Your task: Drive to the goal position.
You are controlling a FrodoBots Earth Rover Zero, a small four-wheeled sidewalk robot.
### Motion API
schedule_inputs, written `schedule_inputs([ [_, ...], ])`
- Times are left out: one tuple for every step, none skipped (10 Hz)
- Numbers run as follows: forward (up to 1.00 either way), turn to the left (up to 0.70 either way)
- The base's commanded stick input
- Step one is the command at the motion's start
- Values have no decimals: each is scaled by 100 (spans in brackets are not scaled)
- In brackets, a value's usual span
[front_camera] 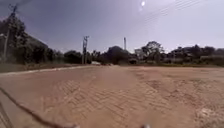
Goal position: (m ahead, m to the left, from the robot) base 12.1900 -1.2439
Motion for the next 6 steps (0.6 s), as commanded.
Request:
schedule_inputs([
  [30, 0],
  [30, 0],
  [30, 0],
  [30, 0],
  [30, 0],
  [30, 0],
])
